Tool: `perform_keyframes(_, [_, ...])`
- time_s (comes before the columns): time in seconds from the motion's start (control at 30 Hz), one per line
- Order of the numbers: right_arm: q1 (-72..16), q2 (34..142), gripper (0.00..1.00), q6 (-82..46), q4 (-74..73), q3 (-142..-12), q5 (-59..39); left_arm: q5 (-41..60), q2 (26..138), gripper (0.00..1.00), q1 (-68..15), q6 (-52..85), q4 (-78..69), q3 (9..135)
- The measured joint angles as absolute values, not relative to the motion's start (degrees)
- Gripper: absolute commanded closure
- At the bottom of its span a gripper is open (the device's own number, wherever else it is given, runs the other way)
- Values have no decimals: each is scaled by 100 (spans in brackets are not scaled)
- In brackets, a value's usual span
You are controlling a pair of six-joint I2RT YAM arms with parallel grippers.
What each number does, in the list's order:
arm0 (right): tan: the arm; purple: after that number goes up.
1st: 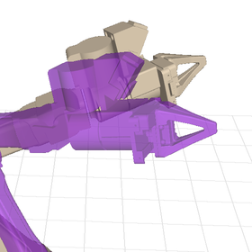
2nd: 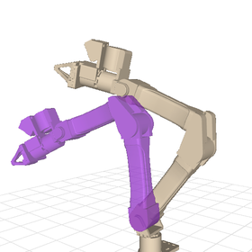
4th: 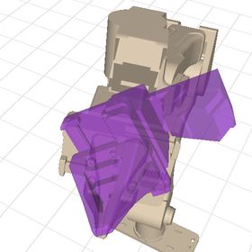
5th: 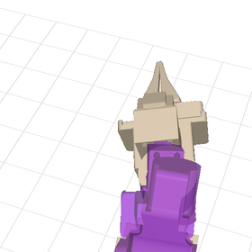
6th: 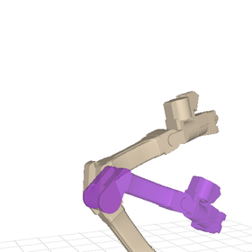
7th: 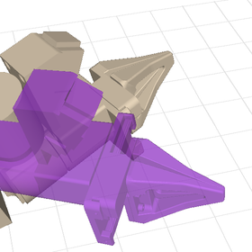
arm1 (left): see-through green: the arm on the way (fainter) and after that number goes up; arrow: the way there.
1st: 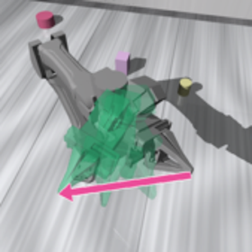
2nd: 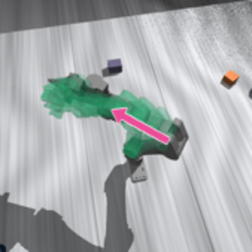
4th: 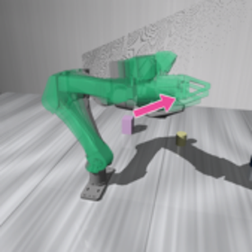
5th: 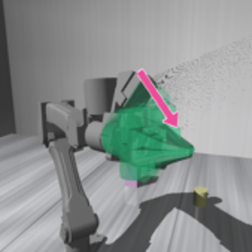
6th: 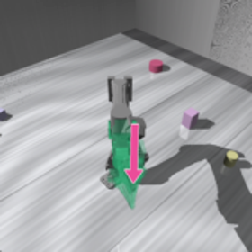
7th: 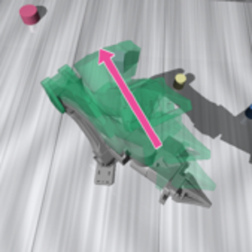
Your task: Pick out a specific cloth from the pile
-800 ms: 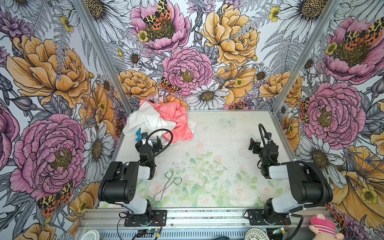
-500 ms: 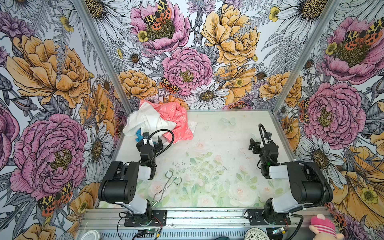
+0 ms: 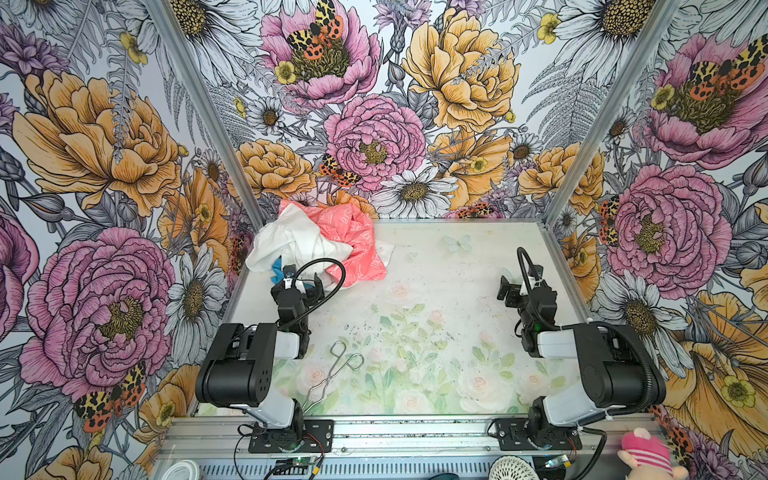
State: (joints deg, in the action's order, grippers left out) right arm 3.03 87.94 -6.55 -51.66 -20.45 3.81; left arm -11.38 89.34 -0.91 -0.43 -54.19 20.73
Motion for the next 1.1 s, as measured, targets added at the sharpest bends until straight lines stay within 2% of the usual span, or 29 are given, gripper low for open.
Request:
perform_keyframes(0.47, [202,8702,0,-585,-5116,-2029,364,-1068,8742,1,-174,-99,-5371,2018])
perform_keyframes(0.57, [12,8143,1,-499,-4681,-2003,480,-1345,8119,1,-429,-176,-5030,1970])
perform_keyframes(0.83, [-456,5837,1,-622,-2998,-2163,486,-2429,6270,1,-1389,-78,-3653,2165])
perform_keyframes(1.1, [-816,4528,1,-1111,-1347,-2969,5,-2196,4711,1,-1516,1149,-1772,2998])
